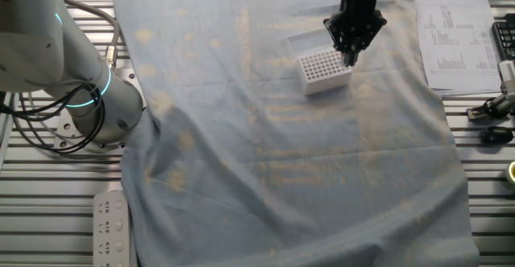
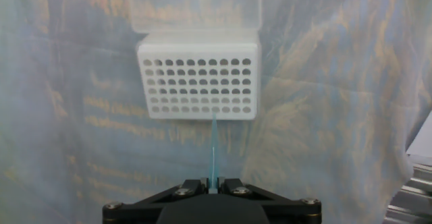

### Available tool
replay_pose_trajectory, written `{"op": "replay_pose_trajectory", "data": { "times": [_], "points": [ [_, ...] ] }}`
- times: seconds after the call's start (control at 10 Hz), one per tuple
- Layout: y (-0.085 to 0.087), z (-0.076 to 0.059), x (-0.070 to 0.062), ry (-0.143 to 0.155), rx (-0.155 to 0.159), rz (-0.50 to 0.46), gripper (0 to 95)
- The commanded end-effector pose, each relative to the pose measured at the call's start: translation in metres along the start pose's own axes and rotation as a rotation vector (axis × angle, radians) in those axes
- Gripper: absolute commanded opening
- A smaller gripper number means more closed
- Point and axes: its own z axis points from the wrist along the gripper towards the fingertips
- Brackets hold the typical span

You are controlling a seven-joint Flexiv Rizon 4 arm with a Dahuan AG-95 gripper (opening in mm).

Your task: Insert a medium pipette tip into the holder for medium pipette tips

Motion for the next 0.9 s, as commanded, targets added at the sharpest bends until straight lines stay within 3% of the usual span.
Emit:
{"op": "replay_pose_trajectory", "data": {
  "times": [0.1, 0.9],
  "points": [
    [0.003, 0.002, -0.004, 0.006, 0.0, 0.001, 0.0],
    [0.01, 0.006, -0.018, 0.036, 0.007, -0.028, 0.0]
  ]
}}
